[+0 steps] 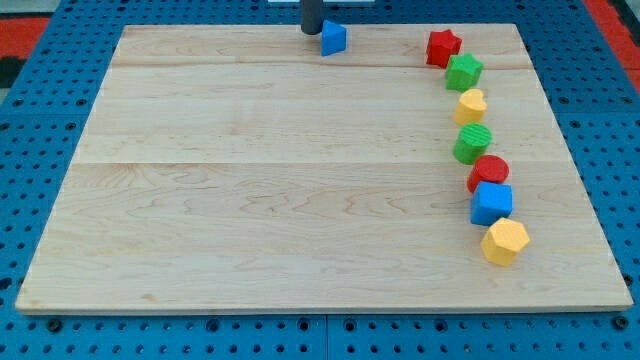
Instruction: Slide the blue triangle to the top of red star
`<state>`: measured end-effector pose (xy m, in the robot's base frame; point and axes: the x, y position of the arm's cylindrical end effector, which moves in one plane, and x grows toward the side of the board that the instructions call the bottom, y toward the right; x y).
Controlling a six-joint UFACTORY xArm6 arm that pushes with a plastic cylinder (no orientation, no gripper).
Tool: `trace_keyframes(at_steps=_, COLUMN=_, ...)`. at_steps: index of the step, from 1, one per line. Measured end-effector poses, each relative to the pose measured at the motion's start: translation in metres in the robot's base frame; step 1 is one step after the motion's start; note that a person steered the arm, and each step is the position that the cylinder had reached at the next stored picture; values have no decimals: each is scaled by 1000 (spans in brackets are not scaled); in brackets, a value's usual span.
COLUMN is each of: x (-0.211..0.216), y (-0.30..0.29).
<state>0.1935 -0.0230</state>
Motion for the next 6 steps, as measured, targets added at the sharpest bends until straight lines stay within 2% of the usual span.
trace_keyframes(at_steps=2, x=8, y=-18)
trace_keyframes(at_steps=6, x=22, y=50)
